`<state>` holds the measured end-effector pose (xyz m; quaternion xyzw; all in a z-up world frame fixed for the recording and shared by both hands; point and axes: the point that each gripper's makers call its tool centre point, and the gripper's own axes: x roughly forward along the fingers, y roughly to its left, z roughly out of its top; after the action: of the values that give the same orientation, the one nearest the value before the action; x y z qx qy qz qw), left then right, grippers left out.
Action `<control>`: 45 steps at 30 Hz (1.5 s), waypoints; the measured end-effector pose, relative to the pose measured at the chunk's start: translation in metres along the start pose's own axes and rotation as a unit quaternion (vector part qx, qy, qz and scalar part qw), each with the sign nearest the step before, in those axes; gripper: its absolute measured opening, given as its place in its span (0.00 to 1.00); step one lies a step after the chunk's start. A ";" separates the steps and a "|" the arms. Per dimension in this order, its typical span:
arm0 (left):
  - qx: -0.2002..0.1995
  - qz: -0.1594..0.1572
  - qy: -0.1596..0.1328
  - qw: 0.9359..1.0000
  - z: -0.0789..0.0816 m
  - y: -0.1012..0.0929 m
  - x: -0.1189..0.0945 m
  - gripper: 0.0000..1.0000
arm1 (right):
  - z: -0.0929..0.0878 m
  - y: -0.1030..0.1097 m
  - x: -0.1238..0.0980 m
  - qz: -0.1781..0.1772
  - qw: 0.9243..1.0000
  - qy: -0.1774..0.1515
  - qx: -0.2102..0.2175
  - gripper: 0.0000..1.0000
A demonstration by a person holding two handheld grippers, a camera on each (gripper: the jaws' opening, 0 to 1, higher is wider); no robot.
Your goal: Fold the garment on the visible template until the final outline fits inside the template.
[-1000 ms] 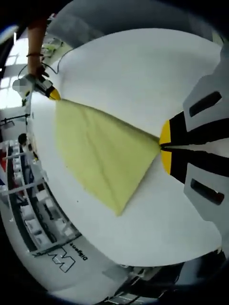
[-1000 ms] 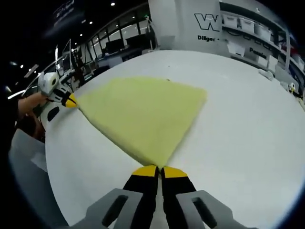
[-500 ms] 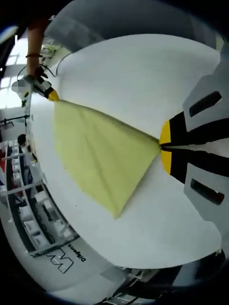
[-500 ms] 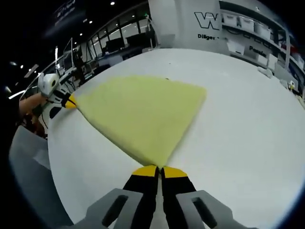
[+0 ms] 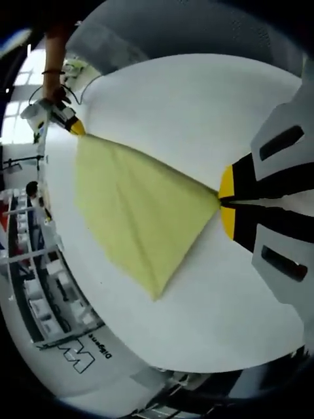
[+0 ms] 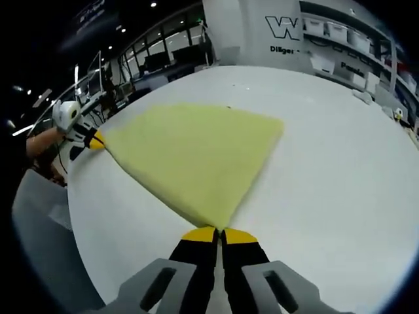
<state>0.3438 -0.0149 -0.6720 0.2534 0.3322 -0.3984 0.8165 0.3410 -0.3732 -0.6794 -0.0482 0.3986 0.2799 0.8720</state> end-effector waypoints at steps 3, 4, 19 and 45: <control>-0.005 -0.001 -0.002 1.000 0.000 0.000 0.000 0.02 | 0.000 -0.001 0.000 -0.001 1.000 0.000 0.001 0.00; -0.006 -0.001 -0.003 1.000 0.000 -0.001 0.000 0.02 | 0.000 0.000 -0.001 0.000 1.000 0.001 0.001 0.00; -0.189 0.005 -0.041 0.981 0.008 0.002 -0.014 0.31 | 0.012 0.012 -0.011 -0.007 0.997 -0.034 0.073 0.24; -0.262 0.060 -0.077 0.960 0.042 -0.046 -0.076 0.99 | 0.026 0.071 -0.091 -0.021 0.993 -0.098 0.060 0.99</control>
<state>0.2854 -0.0320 -0.5946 0.0182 0.3454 -0.2660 0.8998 0.2734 -0.3465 -0.5862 0.0237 0.3259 0.2400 0.9141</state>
